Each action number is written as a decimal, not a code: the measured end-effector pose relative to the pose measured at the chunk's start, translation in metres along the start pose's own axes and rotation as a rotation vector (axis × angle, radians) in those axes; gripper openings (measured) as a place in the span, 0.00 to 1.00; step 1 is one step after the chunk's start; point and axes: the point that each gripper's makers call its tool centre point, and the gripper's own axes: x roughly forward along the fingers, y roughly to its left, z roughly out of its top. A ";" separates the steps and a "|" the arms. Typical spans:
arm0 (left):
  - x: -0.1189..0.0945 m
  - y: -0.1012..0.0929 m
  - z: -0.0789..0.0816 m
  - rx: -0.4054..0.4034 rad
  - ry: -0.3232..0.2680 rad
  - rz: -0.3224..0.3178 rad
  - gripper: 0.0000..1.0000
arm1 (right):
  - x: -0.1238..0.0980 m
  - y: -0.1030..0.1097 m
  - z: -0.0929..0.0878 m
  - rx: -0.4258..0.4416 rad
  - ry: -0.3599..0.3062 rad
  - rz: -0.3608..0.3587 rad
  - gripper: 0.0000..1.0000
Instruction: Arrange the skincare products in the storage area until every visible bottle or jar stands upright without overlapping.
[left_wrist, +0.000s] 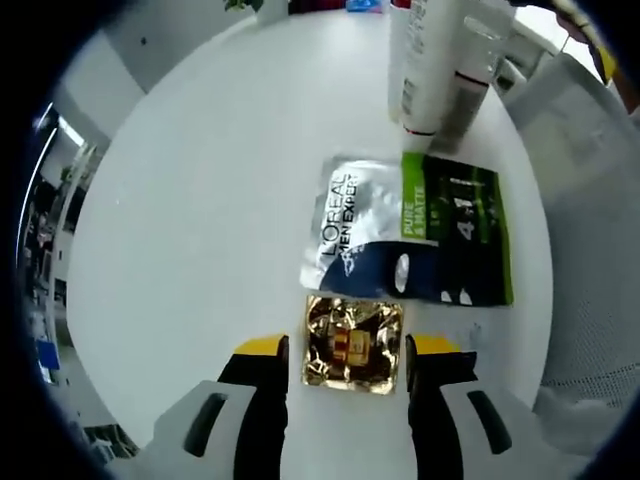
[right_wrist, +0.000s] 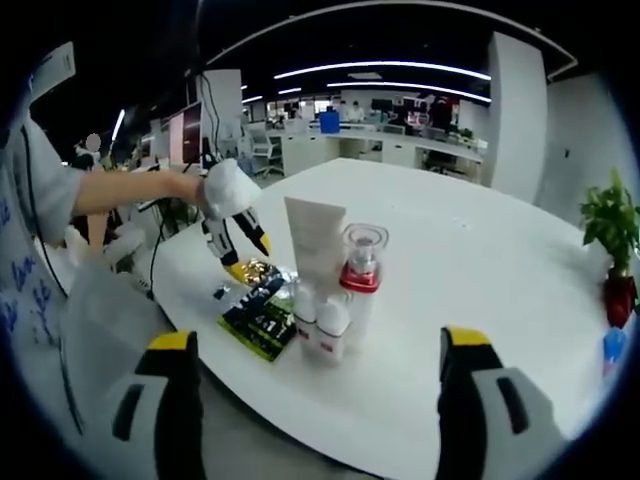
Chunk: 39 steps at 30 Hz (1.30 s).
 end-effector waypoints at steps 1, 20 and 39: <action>-0.001 0.000 0.000 0.001 0.000 0.003 0.44 | 0.000 0.000 0.000 0.000 -0.001 0.001 1.00; -0.039 -0.015 0.010 -0.060 -0.098 0.091 0.48 | 0.004 0.007 -0.001 -0.022 0.003 0.052 1.00; -0.067 -0.037 0.011 -0.205 -0.255 0.178 0.61 | 0.006 0.016 0.004 -0.071 0.024 0.086 1.00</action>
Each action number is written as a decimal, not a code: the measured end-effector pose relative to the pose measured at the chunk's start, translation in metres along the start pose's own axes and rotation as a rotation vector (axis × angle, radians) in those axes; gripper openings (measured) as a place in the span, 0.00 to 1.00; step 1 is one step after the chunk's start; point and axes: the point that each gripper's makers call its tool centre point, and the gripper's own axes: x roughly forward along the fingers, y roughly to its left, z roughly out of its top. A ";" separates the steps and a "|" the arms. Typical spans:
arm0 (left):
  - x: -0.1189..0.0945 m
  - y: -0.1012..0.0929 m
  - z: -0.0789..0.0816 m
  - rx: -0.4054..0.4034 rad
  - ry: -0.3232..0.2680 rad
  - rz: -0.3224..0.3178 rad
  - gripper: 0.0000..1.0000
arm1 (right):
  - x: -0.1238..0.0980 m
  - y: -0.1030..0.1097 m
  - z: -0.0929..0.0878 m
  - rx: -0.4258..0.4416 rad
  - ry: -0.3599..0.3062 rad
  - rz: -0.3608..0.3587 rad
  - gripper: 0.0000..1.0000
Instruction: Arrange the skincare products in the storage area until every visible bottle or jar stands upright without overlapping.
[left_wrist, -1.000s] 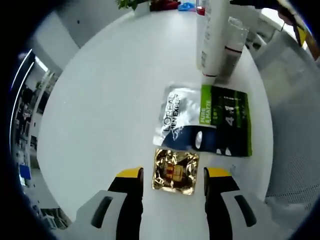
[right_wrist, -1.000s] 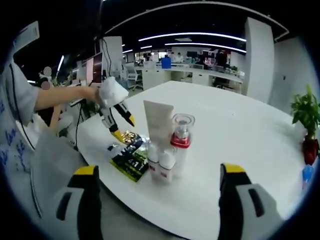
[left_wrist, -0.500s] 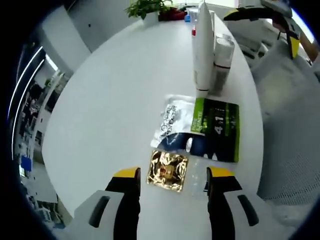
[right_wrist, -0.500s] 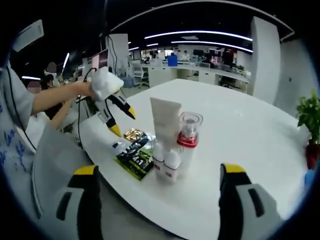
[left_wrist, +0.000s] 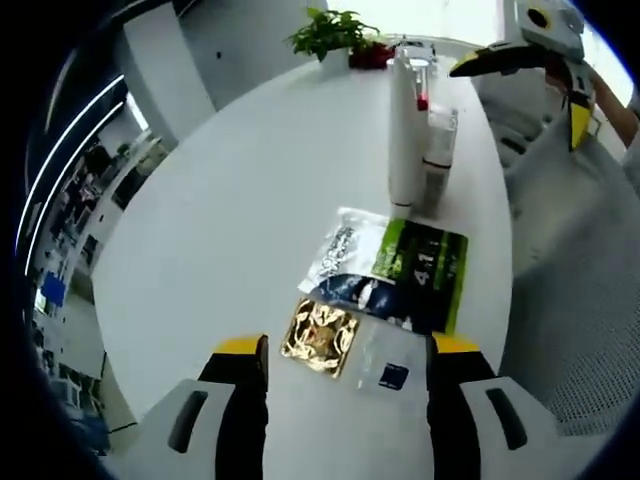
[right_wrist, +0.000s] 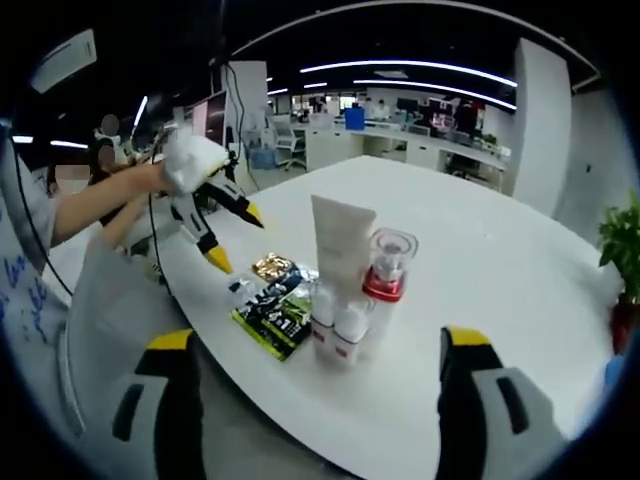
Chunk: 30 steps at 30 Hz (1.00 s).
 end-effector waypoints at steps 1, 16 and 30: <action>-0.002 -0.002 0.001 -0.007 -0.009 0.005 0.61 | 0.000 0.000 0.000 -0.004 0.004 -0.001 1.00; -0.019 -0.015 0.013 -0.117 -0.126 0.052 0.69 | 0.001 0.001 0.003 -0.028 -0.008 0.000 1.00; -0.043 -0.012 0.006 -0.203 -0.203 0.150 0.77 | 0.003 -0.006 0.002 -0.040 -0.018 -0.007 1.00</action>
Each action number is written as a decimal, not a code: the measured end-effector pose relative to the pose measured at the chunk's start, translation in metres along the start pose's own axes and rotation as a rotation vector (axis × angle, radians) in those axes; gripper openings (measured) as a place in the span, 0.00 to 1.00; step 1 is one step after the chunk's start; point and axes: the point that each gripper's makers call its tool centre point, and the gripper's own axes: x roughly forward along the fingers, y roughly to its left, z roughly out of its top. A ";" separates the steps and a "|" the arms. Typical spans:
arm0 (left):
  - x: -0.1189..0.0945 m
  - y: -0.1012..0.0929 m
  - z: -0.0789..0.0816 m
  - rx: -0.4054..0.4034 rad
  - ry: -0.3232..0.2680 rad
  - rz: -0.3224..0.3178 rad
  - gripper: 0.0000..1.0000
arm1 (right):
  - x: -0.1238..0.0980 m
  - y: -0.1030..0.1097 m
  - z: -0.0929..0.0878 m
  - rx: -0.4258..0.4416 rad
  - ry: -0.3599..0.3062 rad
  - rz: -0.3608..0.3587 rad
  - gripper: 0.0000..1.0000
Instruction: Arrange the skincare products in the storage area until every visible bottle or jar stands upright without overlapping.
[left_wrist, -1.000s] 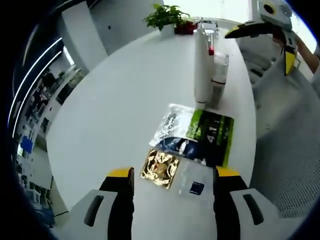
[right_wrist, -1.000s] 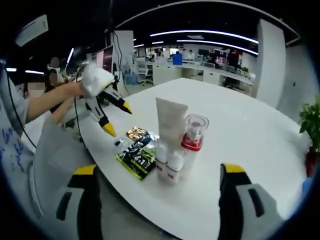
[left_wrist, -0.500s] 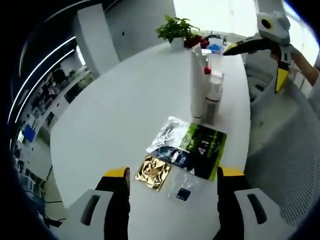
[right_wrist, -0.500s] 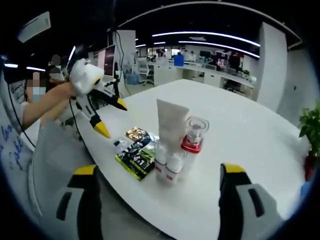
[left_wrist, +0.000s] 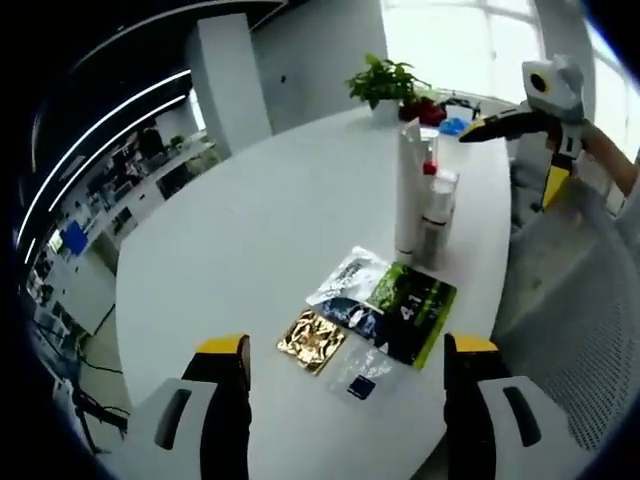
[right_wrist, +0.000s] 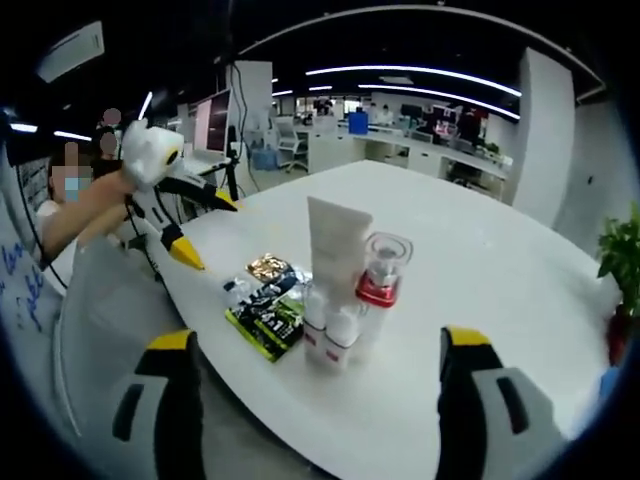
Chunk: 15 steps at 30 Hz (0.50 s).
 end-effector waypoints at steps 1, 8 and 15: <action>-0.002 0.000 0.000 -0.001 -0.003 0.006 0.77 | 0.000 0.000 0.000 0.000 0.000 0.000 1.00; -0.016 0.008 -0.003 -0.006 -0.027 0.073 0.83 | -0.001 -0.002 -0.001 -0.005 0.002 -0.006 1.00; -0.023 0.002 -0.010 -0.004 -0.011 0.080 0.88 | -0.005 -0.004 -0.006 0.005 0.006 -0.019 1.00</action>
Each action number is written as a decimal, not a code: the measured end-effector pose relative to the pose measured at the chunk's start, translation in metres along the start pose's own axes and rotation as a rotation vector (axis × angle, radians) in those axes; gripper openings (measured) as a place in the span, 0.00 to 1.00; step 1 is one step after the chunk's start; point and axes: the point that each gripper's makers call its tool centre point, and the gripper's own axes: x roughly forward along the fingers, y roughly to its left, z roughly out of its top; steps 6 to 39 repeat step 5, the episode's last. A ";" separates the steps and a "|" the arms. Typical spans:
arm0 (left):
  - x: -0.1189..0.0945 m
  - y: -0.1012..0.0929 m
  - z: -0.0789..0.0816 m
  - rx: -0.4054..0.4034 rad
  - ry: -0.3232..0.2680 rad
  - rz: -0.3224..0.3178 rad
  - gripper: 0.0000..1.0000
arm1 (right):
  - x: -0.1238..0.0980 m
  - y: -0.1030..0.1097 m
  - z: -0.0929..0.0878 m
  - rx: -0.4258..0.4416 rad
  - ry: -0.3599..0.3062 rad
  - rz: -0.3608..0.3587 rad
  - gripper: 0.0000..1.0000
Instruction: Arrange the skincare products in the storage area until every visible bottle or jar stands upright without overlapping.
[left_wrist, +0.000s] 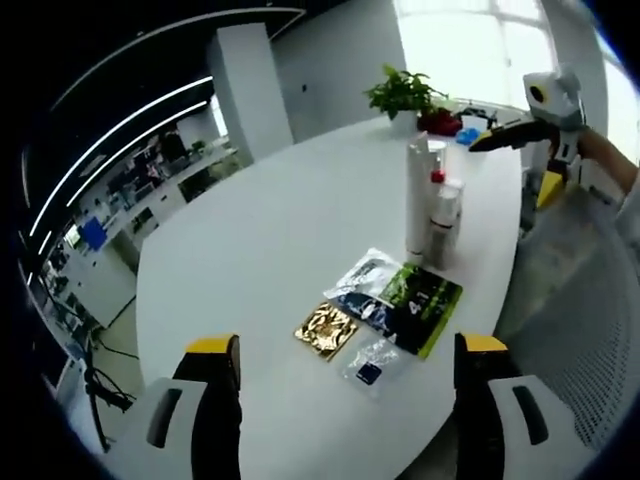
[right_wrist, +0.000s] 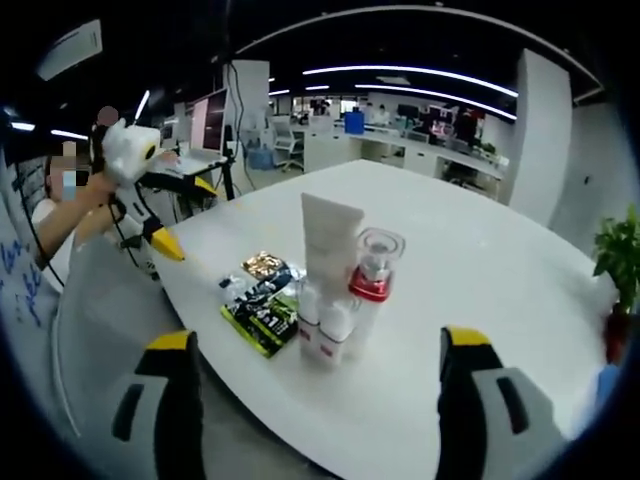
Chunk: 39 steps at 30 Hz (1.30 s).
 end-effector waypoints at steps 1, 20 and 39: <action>0.000 -0.001 -0.001 0.003 0.004 0.000 0.89 | 0.000 0.000 0.000 0.001 0.000 -0.001 1.00; -0.006 -0.004 -0.001 -0.024 -0.016 0.007 0.90 | -0.002 -0.001 -0.003 -0.003 0.006 -0.011 1.00; -0.006 -0.004 -0.001 -0.024 -0.016 0.007 0.90 | -0.002 -0.001 -0.003 -0.003 0.006 -0.011 1.00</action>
